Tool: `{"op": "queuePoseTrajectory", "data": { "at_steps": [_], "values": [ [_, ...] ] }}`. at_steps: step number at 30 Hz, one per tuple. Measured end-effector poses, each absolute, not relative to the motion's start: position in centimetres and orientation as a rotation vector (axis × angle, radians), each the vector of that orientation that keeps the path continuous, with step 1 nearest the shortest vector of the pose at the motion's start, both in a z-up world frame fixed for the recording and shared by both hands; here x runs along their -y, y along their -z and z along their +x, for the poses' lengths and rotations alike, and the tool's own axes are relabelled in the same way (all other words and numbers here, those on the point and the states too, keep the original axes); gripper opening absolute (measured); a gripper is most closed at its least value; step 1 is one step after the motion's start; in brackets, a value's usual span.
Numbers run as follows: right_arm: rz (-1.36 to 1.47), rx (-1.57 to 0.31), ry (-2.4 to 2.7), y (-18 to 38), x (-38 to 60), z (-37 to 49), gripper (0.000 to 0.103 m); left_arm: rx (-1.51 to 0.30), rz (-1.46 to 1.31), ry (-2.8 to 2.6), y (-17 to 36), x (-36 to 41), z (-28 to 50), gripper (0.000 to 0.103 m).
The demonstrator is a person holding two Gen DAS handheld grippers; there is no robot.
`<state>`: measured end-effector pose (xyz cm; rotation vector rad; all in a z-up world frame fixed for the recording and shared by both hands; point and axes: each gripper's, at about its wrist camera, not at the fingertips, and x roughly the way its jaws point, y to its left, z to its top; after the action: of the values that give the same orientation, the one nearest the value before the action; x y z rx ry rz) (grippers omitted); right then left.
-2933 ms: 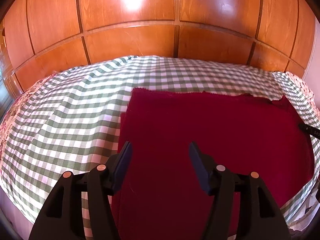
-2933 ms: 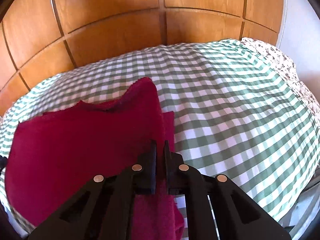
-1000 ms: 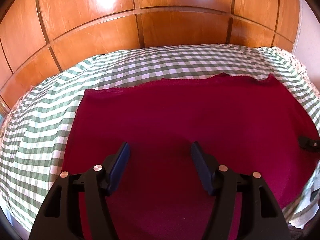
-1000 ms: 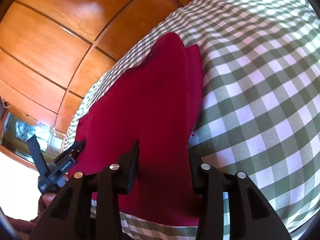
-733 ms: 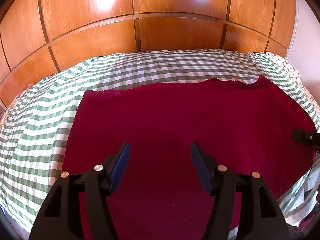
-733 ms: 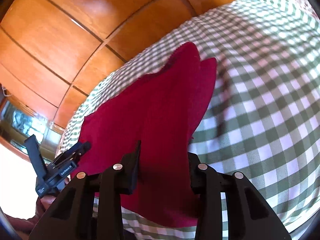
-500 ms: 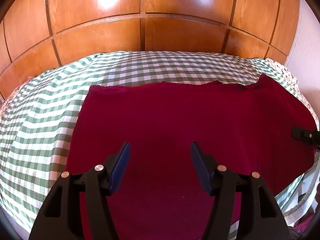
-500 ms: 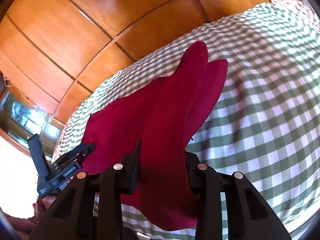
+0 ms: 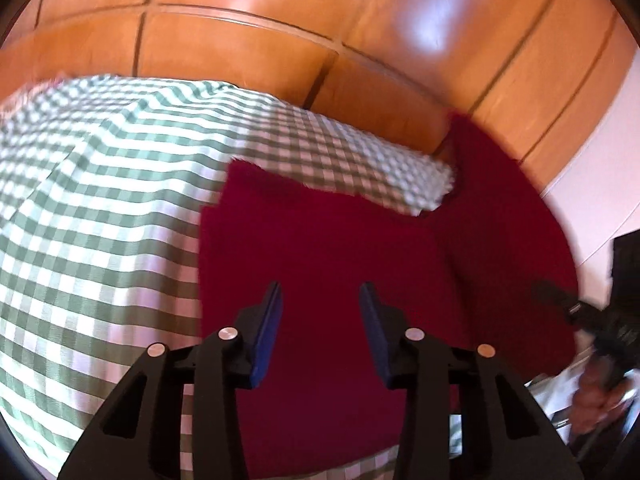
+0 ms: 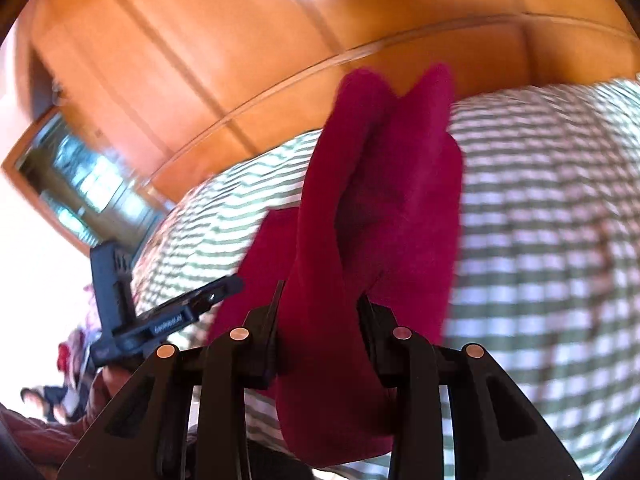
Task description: Fold small clothes
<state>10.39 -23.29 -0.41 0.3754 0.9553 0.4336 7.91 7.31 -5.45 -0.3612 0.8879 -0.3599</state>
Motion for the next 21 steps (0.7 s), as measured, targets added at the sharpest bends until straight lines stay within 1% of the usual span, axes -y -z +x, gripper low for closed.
{"op": "queuePoseTrajectory", "data": {
  "at_steps": [4, 8, 10, 11, 13, 14, 15, 16, 18, 20, 21],
  "values": [
    [0.312, -0.997, -0.524, 1.0, 17.4, 12.3, 0.03, -0.876, -0.474, 0.422, 5.2, -10.6, 7.7, 0.035],
    [0.227, -1.046, -0.575, 2.6, 12.0, 13.4, 0.03, -0.902, -0.604, 0.466, 6.3, -12.8, 8.1, 0.035],
    [0.136, -1.058, -0.585, 3.5, 9.2, 13.3, 0.03, -0.916, -0.645, 0.475, 6.9, -13.1, 8.4, 0.036],
    [0.071, -1.061, -0.587, 4.0, 7.8, 12.9, 0.03, -0.923, -0.661, 0.48, 7.1, -13.3, 8.5, 0.039],
    [-0.004, -1.059, -0.601, 4.7, 6.4, 12.2, 0.03, -0.937, -0.694, 0.494, 7.5, -13.5, 9.0, 0.053],
    [-0.055, -1.047, -0.613, 5.0, 5.7, 11.6, 0.033, -0.945, -0.72, 0.505, 7.7, -13.4, 9.2, 0.055],
    [-0.072, -1.042, -0.626, 5.2, 5.6, 11.5, 0.041, -0.957, -0.751, 0.524, 8.1, -13.4, 9.4, 0.058],
    [-0.073, -1.035, -0.646, 5.2, 5.5, 11.2, 0.043, -0.967, -0.758, 0.534, 8.3, -13.2, 9.7, 0.061],
    [-0.027, -1.018, -0.703, 5.0, 6.0, 10.7, 0.056, -0.989, -0.747, 0.523, 8.6, -12.8, 10.3, 0.062],
    [0.039, -1.014, -0.76, 4.4, 6.6, 10.5, 0.056, -1.012, -0.744, 0.529, 8.8, -12.6, 10.7, 0.062],
    [0.101, -1.026, -0.807, 4.0, 7.6, 10.2, 0.059, -1.025, -0.735, 0.527, 8.9, -12.3, 10.9, 0.062]
  ]
}}
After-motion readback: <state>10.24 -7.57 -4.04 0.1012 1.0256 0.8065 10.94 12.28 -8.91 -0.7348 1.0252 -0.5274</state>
